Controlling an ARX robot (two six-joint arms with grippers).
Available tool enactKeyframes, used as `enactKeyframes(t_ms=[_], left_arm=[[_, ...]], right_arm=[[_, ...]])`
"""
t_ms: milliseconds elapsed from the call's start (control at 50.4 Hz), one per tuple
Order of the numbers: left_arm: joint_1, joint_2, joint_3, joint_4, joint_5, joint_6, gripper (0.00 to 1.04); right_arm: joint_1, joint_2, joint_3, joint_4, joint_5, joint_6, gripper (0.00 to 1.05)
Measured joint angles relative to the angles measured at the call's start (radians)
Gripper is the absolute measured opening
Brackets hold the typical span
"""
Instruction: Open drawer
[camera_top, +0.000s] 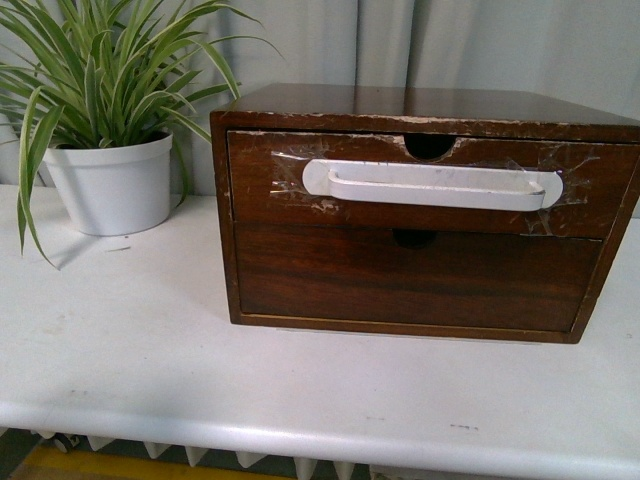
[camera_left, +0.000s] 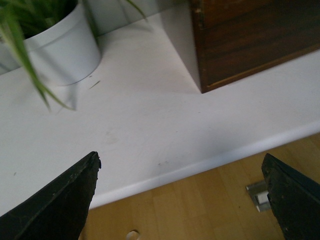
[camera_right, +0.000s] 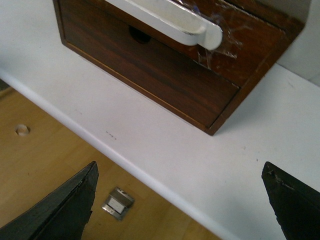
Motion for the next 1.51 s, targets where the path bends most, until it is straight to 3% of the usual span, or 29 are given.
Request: enactKeyframes(t_ms=[238, 634, 971, 1507], left_arm=[[-0.079, 0.298, 0.304, -0.164, 0.227, 0.297, 0.99], [-0.159, 0.644, 0.766, -0.495, 0.364, 0.579, 0.99], [-0.216, 0.857, 0.996, -0.598, 0.379, 0.667, 0.99], [-0.242, 1.043, 1.157, -0.613, 0.393, 0.673, 0.99]], right_arm=[[0.055, 0.214, 0.214, -0.072, 0.003, -0.194, 0.96], [0.113, 0.486, 0.481, -0.248, 0.043, -0.430, 0.96], [0.182, 0.620, 0.570, -0.287, 0.072, -0.511, 0.96], [0.165, 0.724, 0.622, -0.244, 0.021, -0.475, 0.96]])
